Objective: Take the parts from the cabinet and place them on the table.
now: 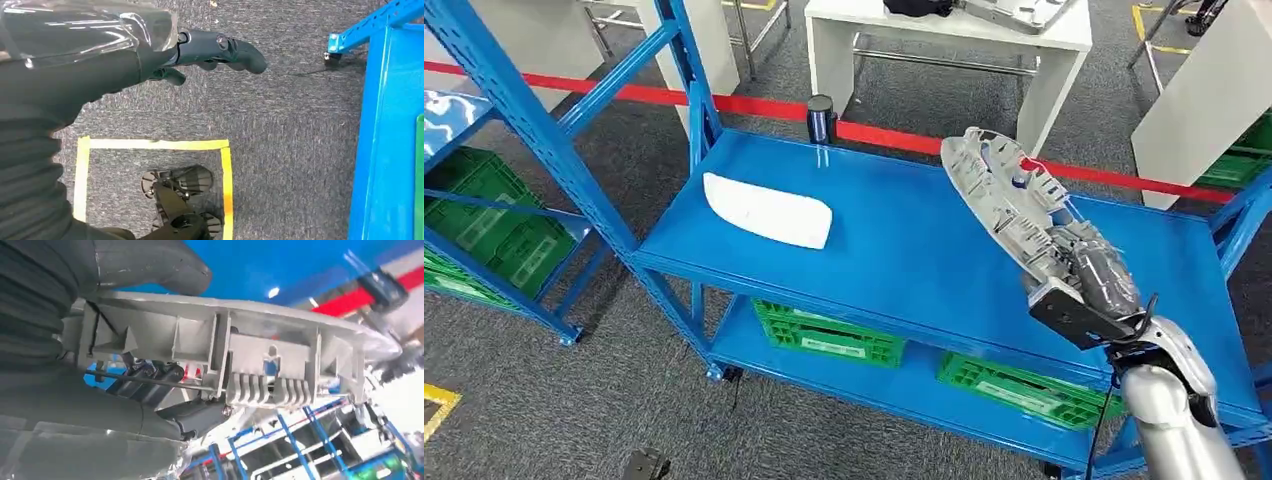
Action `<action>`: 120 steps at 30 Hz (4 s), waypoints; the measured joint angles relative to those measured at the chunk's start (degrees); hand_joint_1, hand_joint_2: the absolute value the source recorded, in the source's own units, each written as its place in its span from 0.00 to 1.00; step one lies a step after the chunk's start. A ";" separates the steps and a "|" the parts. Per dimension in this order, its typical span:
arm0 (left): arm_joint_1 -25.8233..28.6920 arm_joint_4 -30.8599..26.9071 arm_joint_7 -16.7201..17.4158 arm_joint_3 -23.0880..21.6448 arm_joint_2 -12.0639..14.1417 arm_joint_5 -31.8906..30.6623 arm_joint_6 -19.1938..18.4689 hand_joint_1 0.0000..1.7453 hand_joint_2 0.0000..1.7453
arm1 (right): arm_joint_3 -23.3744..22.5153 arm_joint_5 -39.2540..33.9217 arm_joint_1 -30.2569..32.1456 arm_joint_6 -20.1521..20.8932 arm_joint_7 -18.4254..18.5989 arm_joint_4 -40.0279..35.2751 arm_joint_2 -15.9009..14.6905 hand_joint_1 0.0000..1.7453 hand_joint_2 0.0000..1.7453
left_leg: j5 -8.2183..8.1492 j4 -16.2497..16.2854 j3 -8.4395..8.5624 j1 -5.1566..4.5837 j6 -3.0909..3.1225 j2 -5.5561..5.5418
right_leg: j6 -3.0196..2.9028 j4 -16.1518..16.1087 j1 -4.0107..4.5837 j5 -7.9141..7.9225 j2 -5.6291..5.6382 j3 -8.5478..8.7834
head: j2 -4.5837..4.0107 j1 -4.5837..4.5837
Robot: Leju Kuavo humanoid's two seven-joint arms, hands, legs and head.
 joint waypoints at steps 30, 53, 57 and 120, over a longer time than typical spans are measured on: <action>0.42 -0.94 -0.07 0.59 -0.44 -2.43 0.00 0.00 1.00 | -10.40 -5.59 1.61 -4.89 -2.40 -12.26 8.09 0.98 1.00 | 0.20 0.12 -0.04 -0.31 0.34 0.25 | 0.39 -0.28 -0.17 -0.20 -0.05 0.08 | 0.00 0.15; 0.98 -1.09 -0.76 1.40 -0.35 -1.25 -1.55 0.00 1.00 | -14.32 -8.20 2.21 -11.74 -4.78 -19.48 11.65 0.98 1.00 | 1.58 -1.99 0.46 -0.01 1.84 0.77 | -1.46 12.30 0.50 -5.84 0.16 -5.88 | 0.00 0.02; 1.01 -1.05 -0.70 1.68 -0.57 -0.94 -1.70 0.00 1.00 | -15.37 -8.11 2.57 -12.59 -4.33 -20.81 12.07 0.98 1.00 | 1.35 -1.51 0.41 0.03 1.52 0.56 | 0.55 10.49 0.17 -3.66 0.06 -5.14 | 0.00 0.02; 1.88 -2.71 0.68 3.34 -2.67 0.11 -2.21 0.00 1.00 | -21.03 -9.31 3.01 -12.59 -3.58 -23.81 14.08 0.98 1.00 | 1.54 0.70 -1.61 0.02 1.18 0.93 | 2.15 0.92 -0.78 -2.87 -0.32 1.52 | 0.00 0.20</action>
